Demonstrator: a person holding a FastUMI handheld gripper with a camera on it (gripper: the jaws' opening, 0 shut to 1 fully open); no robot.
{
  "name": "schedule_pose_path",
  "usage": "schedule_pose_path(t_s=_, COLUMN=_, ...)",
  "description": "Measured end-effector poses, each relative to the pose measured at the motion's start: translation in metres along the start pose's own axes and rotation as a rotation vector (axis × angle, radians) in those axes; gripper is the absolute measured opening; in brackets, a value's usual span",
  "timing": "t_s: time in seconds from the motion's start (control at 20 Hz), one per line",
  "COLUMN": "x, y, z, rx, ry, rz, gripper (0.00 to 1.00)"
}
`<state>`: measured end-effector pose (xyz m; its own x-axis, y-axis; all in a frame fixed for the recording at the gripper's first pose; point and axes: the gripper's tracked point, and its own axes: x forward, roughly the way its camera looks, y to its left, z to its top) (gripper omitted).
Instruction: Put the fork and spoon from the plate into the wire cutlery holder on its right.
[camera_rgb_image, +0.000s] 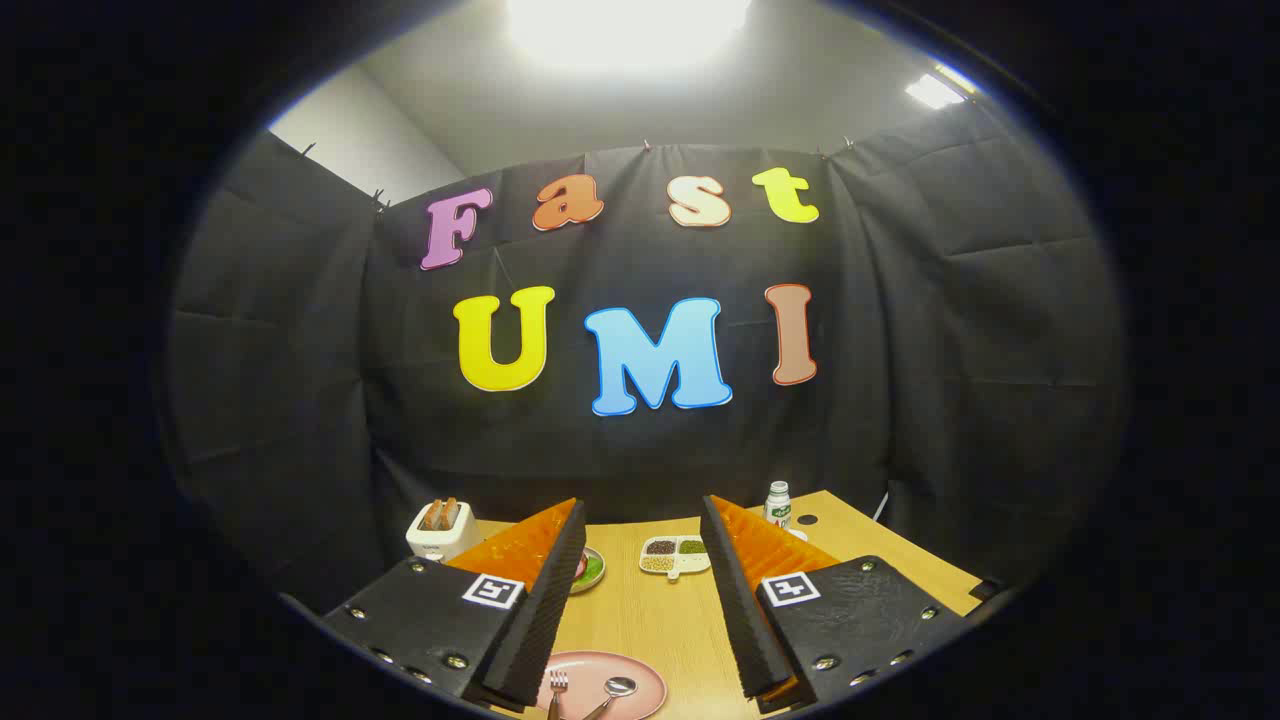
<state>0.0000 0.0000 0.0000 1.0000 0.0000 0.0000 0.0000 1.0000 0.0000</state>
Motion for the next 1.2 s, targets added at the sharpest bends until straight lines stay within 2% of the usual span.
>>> schedule_pose_path(t_s=0.75, x=0.005, y=-0.017, z=-0.033, rx=0.034, ry=0.123, rz=-0.003, gripper=0.72)
schedule_pose_path(t_s=0.9, x=0.011, y=-0.010, z=-0.071, rx=0.056, ry=0.251, rz=0.024, gripper=0.72)
schedule_pose_path(t_s=1.2, x=0.011, y=0.004, z=-0.180, rx=0.140, ry=0.621, rz=0.068, gripper=0.69)
